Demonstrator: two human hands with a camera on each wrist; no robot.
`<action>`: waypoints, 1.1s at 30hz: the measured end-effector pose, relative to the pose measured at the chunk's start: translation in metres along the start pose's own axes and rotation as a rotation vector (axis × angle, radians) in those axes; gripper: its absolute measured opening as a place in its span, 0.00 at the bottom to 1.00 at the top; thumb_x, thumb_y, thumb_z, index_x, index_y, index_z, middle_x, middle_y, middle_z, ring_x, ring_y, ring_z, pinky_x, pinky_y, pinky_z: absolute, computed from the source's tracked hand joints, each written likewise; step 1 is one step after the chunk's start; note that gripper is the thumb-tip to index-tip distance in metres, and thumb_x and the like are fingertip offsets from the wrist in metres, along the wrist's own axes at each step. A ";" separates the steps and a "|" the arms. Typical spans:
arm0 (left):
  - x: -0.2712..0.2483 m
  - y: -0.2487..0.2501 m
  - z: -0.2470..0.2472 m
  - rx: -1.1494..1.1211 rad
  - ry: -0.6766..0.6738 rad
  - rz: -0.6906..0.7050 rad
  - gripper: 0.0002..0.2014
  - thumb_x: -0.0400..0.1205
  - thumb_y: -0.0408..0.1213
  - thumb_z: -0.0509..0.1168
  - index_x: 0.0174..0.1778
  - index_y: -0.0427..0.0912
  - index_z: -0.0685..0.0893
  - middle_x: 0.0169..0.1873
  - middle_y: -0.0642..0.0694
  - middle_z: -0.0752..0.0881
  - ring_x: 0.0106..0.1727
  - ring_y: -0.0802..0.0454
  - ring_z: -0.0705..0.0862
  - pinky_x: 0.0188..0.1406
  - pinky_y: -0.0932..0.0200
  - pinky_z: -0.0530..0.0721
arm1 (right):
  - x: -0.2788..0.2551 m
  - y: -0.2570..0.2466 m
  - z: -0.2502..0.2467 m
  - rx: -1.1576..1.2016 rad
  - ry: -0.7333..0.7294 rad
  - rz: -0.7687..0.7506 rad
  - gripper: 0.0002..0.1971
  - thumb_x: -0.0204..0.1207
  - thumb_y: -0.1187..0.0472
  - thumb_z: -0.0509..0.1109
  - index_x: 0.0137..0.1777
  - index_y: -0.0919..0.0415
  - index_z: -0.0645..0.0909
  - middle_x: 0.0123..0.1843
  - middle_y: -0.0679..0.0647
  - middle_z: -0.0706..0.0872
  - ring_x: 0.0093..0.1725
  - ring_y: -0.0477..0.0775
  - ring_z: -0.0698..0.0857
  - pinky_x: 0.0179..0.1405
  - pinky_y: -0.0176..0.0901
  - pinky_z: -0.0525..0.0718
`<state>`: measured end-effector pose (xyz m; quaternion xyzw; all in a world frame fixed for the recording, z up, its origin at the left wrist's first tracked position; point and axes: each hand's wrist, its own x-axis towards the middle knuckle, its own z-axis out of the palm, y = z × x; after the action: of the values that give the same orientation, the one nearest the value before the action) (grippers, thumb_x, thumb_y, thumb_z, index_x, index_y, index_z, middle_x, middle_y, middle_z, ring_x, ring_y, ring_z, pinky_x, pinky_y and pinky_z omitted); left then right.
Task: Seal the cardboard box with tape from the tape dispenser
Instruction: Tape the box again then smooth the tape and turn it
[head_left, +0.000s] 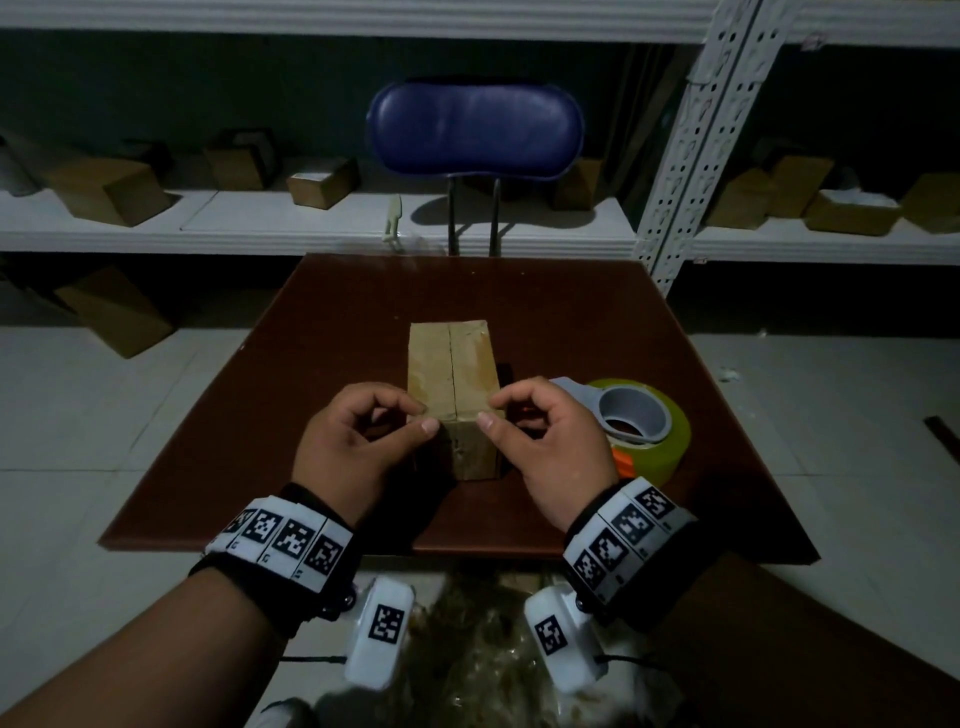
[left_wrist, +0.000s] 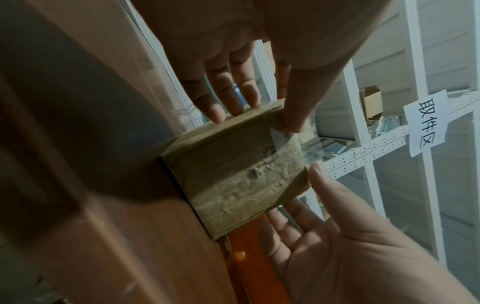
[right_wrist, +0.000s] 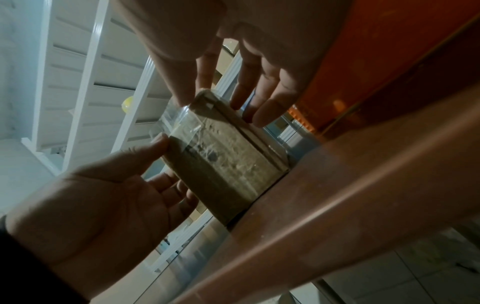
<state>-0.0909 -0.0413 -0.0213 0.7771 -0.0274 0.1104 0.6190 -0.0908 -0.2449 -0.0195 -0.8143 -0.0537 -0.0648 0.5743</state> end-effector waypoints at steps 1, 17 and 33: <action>0.000 0.000 0.000 -0.003 -0.005 0.010 0.08 0.70 0.31 0.80 0.40 0.43 0.88 0.48 0.41 0.88 0.52 0.46 0.88 0.52 0.60 0.82 | 0.000 0.001 0.000 -0.002 0.003 -0.015 0.04 0.78 0.51 0.78 0.49 0.45 0.85 0.53 0.44 0.87 0.53 0.44 0.86 0.52 0.39 0.85; -0.002 0.007 0.005 0.004 -0.017 -0.055 0.13 0.65 0.58 0.74 0.33 0.53 0.85 0.46 0.45 0.86 0.51 0.43 0.85 0.55 0.45 0.83 | -0.001 0.001 0.004 -0.045 -0.022 -0.048 0.07 0.75 0.44 0.73 0.40 0.44 0.83 0.48 0.52 0.83 0.48 0.50 0.83 0.48 0.43 0.82; 0.000 0.004 0.017 -0.289 0.029 -0.245 0.13 0.76 0.30 0.73 0.45 0.46 0.75 0.38 0.44 0.82 0.38 0.47 0.83 0.35 0.54 0.81 | 0.003 -0.002 0.014 0.029 0.023 0.126 0.20 0.69 0.44 0.71 0.62 0.37 0.75 0.47 0.51 0.81 0.37 0.52 0.83 0.33 0.47 0.81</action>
<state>-0.0888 -0.0586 -0.0206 0.6762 0.0605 0.0403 0.7332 -0.0876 -0.2308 -0.0225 -0.8068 0.0032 -0.0370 0.5897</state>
